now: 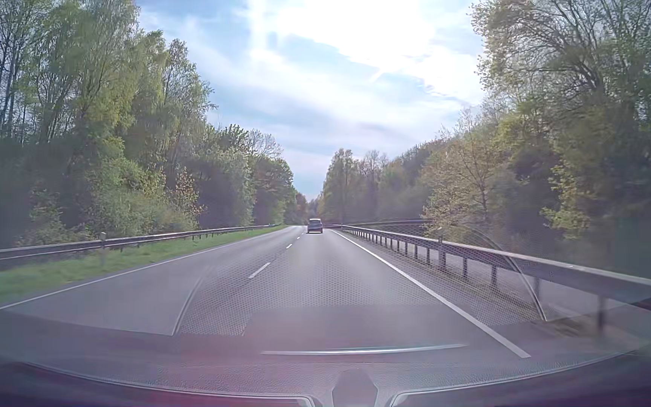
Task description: Follow the waypoints while adhering to traffic rules and regulations
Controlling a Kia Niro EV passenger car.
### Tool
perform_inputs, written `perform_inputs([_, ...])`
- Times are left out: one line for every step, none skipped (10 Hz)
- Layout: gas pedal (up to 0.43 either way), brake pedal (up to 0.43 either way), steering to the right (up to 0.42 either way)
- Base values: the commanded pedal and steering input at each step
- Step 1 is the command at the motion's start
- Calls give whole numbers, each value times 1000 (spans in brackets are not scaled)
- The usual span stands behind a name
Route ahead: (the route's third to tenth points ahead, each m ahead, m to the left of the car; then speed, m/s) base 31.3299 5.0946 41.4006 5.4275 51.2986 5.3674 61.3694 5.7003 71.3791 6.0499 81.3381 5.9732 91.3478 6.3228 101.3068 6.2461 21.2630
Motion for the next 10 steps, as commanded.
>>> perform_inputs([118,0,-7])
perform_inputs([118,0,-7])
perform_inputs([118,0,-6])
perform_inputs([118,0,-5])
perform_inputs([118,0,-5])
perform_inputs([118,0,-5])
perform_inputs([118,0,-4])
perform_inputs([130,0,-4])
perform_inputs([130,0,-3])
perform_inputs([130,0,-3])
